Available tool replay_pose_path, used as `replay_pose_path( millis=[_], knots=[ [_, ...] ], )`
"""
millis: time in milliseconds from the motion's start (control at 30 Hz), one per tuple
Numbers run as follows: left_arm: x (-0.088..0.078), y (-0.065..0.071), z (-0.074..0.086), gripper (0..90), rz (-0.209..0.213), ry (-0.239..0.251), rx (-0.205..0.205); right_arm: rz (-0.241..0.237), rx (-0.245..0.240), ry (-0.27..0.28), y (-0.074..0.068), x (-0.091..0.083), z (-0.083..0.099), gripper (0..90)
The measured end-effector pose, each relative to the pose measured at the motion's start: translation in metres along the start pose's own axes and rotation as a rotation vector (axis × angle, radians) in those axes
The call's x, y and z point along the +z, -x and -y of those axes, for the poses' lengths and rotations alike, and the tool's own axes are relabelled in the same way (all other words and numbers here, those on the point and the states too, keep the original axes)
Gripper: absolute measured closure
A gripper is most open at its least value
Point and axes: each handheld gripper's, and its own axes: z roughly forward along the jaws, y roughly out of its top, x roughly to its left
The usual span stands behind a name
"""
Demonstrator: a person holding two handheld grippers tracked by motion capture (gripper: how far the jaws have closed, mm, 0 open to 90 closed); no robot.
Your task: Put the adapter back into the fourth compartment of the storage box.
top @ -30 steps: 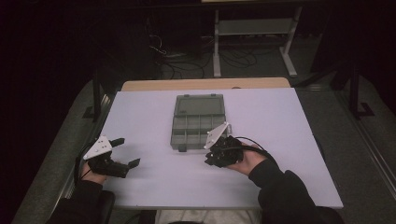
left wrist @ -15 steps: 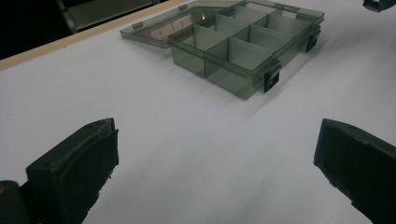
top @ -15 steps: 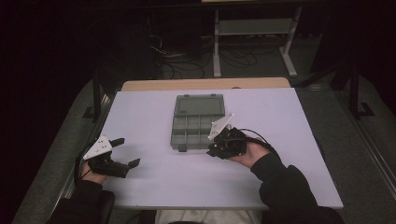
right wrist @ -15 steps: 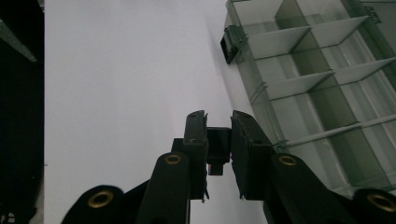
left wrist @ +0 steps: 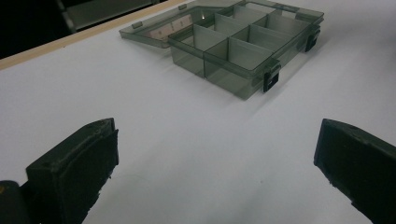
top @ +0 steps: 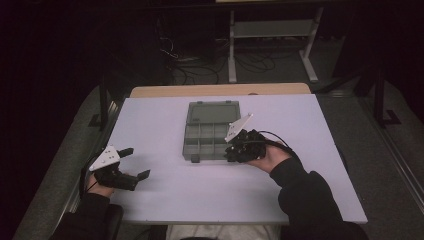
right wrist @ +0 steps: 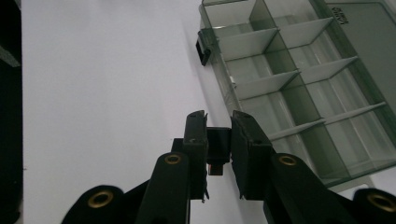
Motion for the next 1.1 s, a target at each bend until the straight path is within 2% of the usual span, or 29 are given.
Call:
replay_pose_path(
  millis=[600, 1100],
  knots=[
    [-0.001, 0.0, 0.0, 0.0, 0.001, 0.003, -0.005, 0.043, 0.032, -0.003, 0.029, -0.008, -0.013, 74.7],
    [0.0, 0.0, 0.0, 0.0, 0.002, 0.002, -0.006, 0.076, 0.085, -0.02, 0.054, -0.01, -0.016, 74.7]
  ],
)
